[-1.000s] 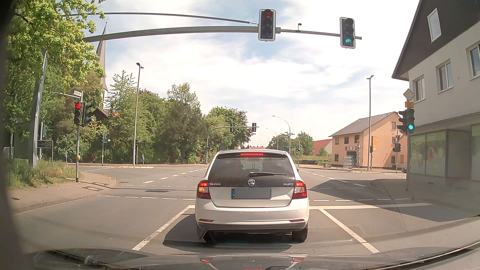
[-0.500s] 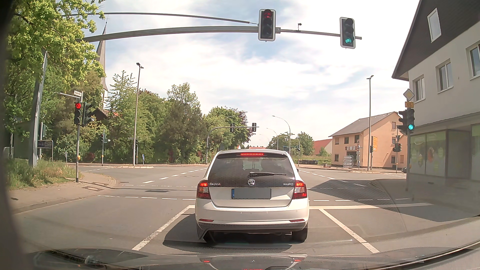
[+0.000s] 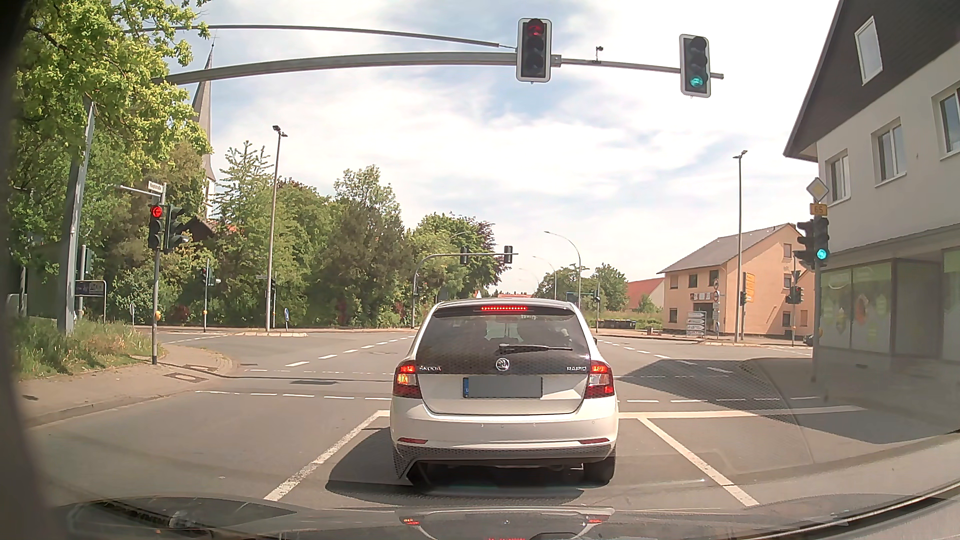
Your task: Follow the waypoints while adhering to traffic rules and regulations
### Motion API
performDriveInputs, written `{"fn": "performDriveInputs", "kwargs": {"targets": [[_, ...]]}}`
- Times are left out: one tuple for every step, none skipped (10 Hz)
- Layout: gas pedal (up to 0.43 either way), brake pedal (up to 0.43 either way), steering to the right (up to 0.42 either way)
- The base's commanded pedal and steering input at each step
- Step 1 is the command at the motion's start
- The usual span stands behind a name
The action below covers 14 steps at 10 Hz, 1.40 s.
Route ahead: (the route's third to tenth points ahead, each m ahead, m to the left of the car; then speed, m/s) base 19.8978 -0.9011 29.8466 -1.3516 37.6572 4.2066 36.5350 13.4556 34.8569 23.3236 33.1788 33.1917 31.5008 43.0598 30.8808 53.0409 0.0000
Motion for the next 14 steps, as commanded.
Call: {"fn": "performDriveInputs", "kwargs": {"targets": [[0.000,0.000,0.001],[0.000,0.000,0.002],[0.000,0.000,0.001],[0.000,0.000,0.002],[0.000,0.000,0.001],[0.000,0.000,0.001],[0.000,0.000,0.002],[0.000,0.000,0.001],[0.000,0.000,0.002],[0.000,0.000,0.002],[0.000,0.000,0.002],[0.000,0.000,0.002],[0.000,0.000,0.001],[0.000,0.000,0.001]]}}
